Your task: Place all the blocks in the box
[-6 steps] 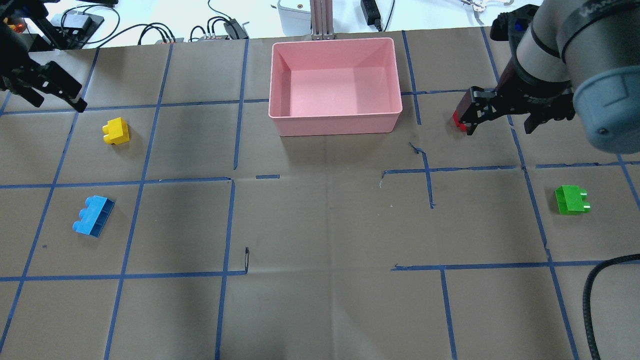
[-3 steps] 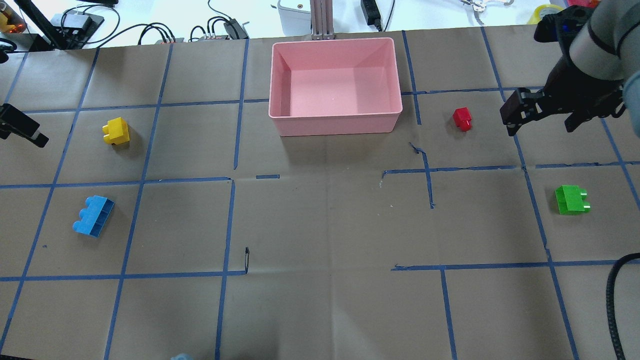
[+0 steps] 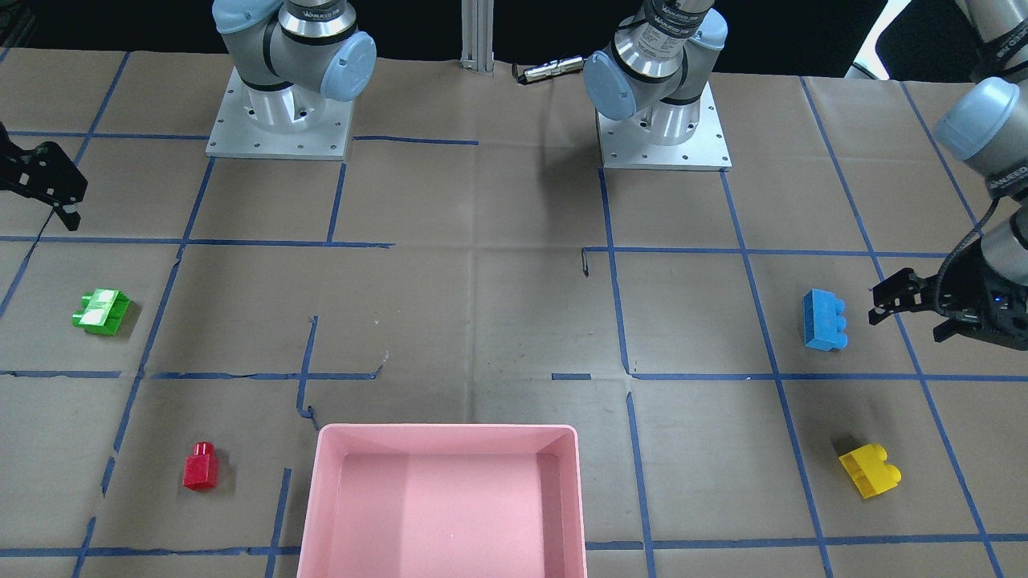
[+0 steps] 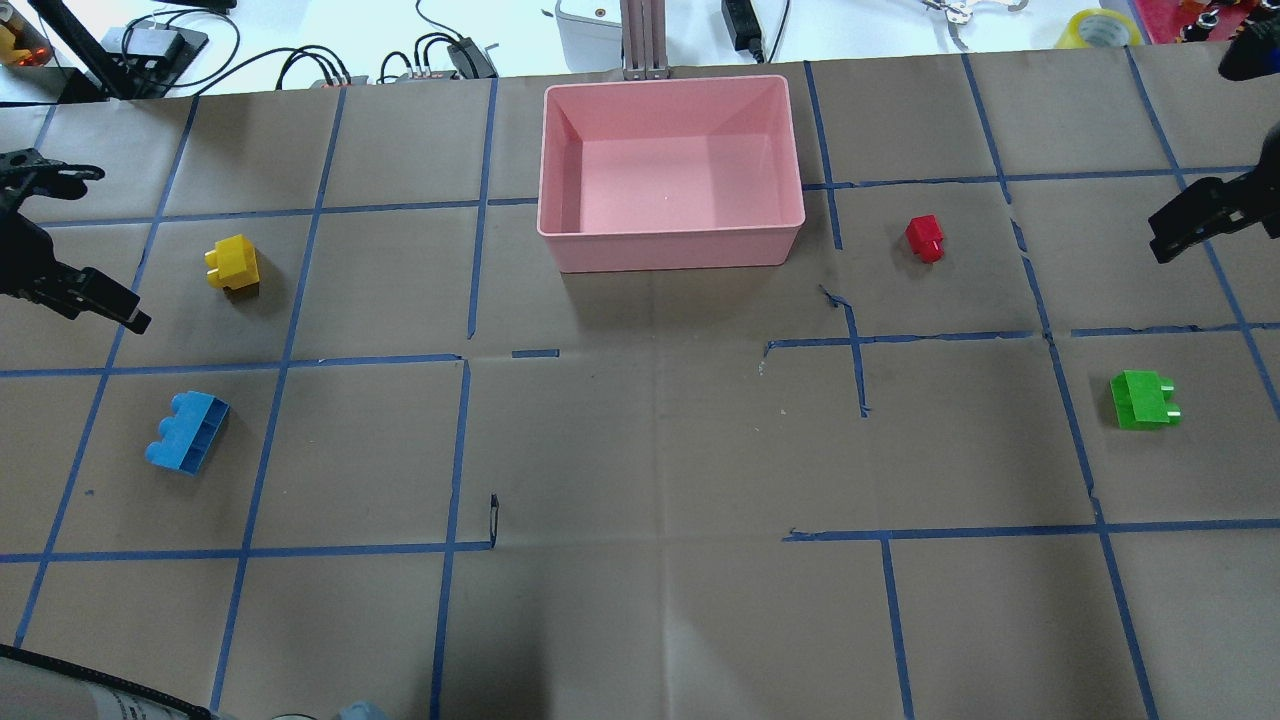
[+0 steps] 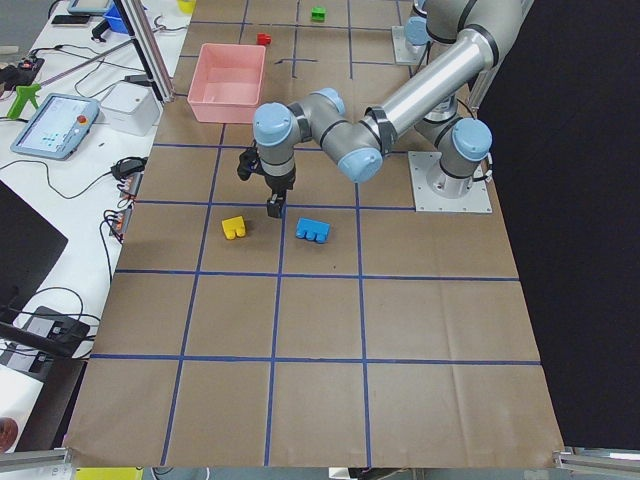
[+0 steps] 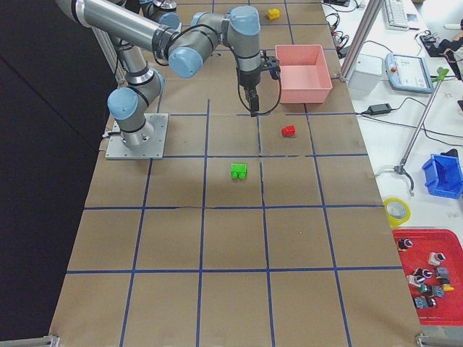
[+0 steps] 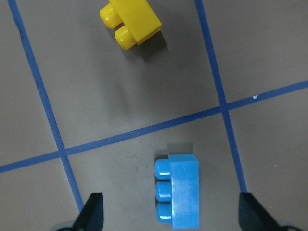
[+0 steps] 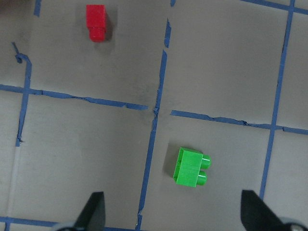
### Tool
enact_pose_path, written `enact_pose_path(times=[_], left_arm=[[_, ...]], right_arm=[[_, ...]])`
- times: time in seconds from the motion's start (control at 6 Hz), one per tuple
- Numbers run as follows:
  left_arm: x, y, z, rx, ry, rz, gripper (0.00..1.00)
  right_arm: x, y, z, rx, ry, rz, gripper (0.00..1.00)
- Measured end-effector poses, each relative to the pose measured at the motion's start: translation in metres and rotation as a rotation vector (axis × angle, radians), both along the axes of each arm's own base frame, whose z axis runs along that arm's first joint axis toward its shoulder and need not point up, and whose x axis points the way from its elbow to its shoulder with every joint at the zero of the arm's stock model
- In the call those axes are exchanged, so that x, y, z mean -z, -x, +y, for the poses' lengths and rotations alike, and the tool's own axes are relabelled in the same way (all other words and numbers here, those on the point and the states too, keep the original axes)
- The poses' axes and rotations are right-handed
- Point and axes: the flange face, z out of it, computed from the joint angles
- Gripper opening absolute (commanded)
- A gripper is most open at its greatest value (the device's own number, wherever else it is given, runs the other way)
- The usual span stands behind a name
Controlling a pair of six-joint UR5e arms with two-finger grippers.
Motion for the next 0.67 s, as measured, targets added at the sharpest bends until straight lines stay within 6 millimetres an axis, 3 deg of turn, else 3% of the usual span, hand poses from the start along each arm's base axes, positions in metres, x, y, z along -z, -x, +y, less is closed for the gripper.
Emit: enact_pose_path(times=[0.33,0.67], left_arm=[[0.055,0.017,0.019,-0.012,0.009,0.032,0.99],[0.081,0.016,0.037,0.012,0.004,0.039,0.99]], right_arm=[[0.064,0.035,0.014,0.057,0.013,0.01,0.99],[0.132,0.062,0.037,0.134,-0.006,-0.003,0.99]])
